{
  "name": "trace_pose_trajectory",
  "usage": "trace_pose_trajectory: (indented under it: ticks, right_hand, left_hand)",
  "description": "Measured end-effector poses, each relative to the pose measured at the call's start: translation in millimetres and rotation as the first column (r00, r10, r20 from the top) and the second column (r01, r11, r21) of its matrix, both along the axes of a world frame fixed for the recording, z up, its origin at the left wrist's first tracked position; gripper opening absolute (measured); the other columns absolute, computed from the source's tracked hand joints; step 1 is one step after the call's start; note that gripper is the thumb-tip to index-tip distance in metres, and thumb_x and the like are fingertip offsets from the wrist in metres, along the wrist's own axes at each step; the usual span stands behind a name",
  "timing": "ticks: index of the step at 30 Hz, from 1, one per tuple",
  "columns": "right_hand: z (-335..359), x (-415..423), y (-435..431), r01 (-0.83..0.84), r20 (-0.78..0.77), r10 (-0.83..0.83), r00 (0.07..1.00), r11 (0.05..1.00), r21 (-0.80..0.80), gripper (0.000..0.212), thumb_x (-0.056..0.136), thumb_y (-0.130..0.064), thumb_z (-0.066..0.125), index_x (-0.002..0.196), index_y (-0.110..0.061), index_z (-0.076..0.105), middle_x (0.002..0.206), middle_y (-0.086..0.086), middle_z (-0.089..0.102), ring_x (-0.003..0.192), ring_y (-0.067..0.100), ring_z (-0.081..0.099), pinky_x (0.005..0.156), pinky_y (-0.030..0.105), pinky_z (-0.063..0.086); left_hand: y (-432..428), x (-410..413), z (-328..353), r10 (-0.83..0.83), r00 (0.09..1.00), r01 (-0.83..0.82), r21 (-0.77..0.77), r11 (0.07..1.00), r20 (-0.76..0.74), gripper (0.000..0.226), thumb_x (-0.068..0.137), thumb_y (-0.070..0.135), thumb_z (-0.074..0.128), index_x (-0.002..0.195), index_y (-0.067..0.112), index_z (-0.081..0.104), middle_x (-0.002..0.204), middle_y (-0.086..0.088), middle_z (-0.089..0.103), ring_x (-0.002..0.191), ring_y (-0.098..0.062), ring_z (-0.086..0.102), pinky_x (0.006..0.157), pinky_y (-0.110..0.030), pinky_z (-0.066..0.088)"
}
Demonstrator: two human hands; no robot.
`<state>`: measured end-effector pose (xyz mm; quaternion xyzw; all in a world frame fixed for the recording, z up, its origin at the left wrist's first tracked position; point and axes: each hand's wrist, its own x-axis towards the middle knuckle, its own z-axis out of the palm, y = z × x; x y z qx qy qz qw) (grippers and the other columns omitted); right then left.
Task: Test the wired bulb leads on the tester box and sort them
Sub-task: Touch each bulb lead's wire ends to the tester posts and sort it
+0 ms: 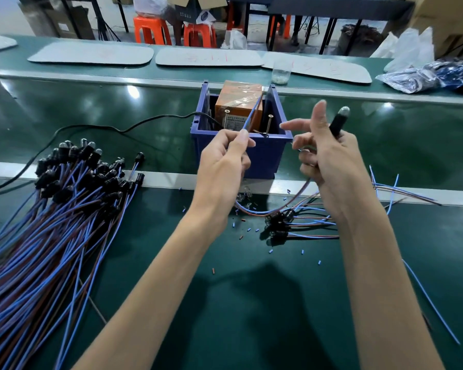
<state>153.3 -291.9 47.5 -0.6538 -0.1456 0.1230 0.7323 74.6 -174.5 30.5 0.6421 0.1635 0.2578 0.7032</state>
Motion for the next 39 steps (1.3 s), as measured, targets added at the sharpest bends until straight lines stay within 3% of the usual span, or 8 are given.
trace_pose_trajectory:
  ticks: [5, 10, 15, 18, 23, 27, 33, 39]
  right_hand:
    - [-4.0, -6.7, 10.7, -0.043, -0.057, 0.048, 0.997, 0.995, 0.092, 0.018, 0.086, -0.023, 0.068, 0.077, -0.009, 0.075, 0.068, 0.003, 0.051, 0.045, 0.004, 0.026, 0.037, 0.011, 0.021]
    - [-2.8, -19.5, 20.6, -0.078, -0.068, 0.086, 0.994, 0.990, 0.120, 0.009, 0.085, -0.004, 0.067, 0.076, -0.001, 0.069, 0.053, -0.004, 0.063, 0.036, 0.000, 0.046, 0.036, 0.008, 0.032]
    - [-4.1, -13.6, 18.9, 0.024, -0.049, -0.019, 0.999, 0.995, 0.095, 0.019, 0.089, -0.014, 0.065, 0.071, -0.014, 0.071, 0.070, 0.003, 0.065, 0.056, 0.005, 0.060, 0.038, 0.011, 0.027]
    - [-1.8, -7.5, 14.0, 0.036, -0.085, -0.019, 0.996, 0.979, 0.200, 0.020, 0.097, -0.012, 0.054, 0.078, -0.008, 0.061, 0.078, 0.011, 0.070, 0.063, 0.015, 0.071, 0.036, 0.008, 0.031]
    - [-7.6, 1.5, 7.7, 0.104, -0.061, -0.097, 0.993, 0.986, 0.130, 0.017, 0.097, -0.015, 0.054, 0.087, -0.008, 0.066, 0.052, -0.005, 0.061, 0.044, 0.003, 0.054, 0.040, 0.008, 0.033]
    - [-15.6, 8.7, 7.6, 0.197, -0.080, -0.188, 0.979, 0.972, 0.127, 0.009, 0.094, -0.008, 0.058, 0.091, -0.009, 0.067, 0.049, -0.006, 0.054, 0.039, 0.000, 0.040, 0.038, 0.010, 0.028]
    - [-25.4, 17.6, 6.1, 0.247, -0.074, -0.244, 0.967, 0.968, 0.038, 0.019, 0.093, -0.005, 0.054, 0.088, -0.010, 0.071, 0.060, -0.005, 0.064, 0.045, 0.003, 0.033, 0.039, 0.011, 0.026]
    - [-34.9, 18.0, 11.2, 0.163, -0.055, -0.165, 0.985, 0.986, -0.027, 0.017, 0.093, -0.006, 0.055, 0.093, -0.018, 0.067, 0.067, -0.003, 0.073, 0.052, 0.006, 0.039, 0.043, 0.011, 0.032]
  left_hand:
    - [-12.6, 2.2, -5.7, 0.021, 1.000, -0.021, 0.045, 0.999, 0.008, 0.031, 0.101, 0.021, 0.044, 0.071, 0.020, 0.052, 0.044, 0.015, 0.042, 0.038, -0.001, 0.033, 0.047, -0.019, 0.026]
    - [-17.9, 2.6, -10.4, 0.024, 1.000, -0.024, 0.120, 0.993, 0.005, 0.026, 0.100, 0.019, 0.044, 0.077, 0.022, 0.056, 0.053, 0.016, 0.048, 0.052, -0.005, 0.040, 0.056, -0.025, 0.034]
    - [-11.3, 4.6, -11.5, 0.115, 0.993, -0.117, 0.104, 0.988, 0.027, 0.029, 0.099, 0.019, 0.048, 0.075, 0.025, 0.062, 0.065, 0.015, 0.064, 0.061, -0.003, 0.060, 0.066, -0.025, 0.048]
    - [1.6, 4.8, -13.6, 0.228, 0.973, -0.231, 0.181, 0.956, 0.036, 0.026, 0.098, 0.023, 0.049, 0.079, 0.029, 0.066, 0.059, 0.018, 0.061, 0.060, -0.001, 0.058, 0.065, -0.024, 0.048]
    - [20.8, 3.8, -16.8, 0.332, 0.941, -0.338, 0.276, 0.900, 0.069, 0.017, 0.098, 0.018, 0.050, 0.102, 0.029, 0.062, 0.053, 0.015, 0.062, 0.040, -0.007, 0.055, 0.061, -0.032, 0.053]
    - [28.2, 3.1, -21.8, 0.389, 0.919, -0.382, 0.373, 0.846, 0.060, 0.031, 0.098, 0.017, 0.049, 0.127, 0.026, 0.056, 0.058, 0.015, 0.067, 0.038, -0.009, 0.060, 0.057, -0.021, 0.050]
    - [41.3, 2.5, -25.8, 0.446, 0.895, -0.415, 0.413, 0.811, 0.024, 0.020, 0.096, 0.016, 0.051, 0.106, 0.017, 0.068, 0.057, 0.015, 0.064, 0.037, -0.005, 0.059, 0.047, -0.008, 0.039]
    - [46.4, 4.4, -27.8, 0.379, 0.925, -0.345, 0.351, 0.870, -0.031, 0.010, 0.096, 0.019, 0.053, 0.096, 0.022, 0.063, 0.059, 0.016, 0.068, 0.038, -0.007, 0.058, 0.052, -0.013, 0.044]
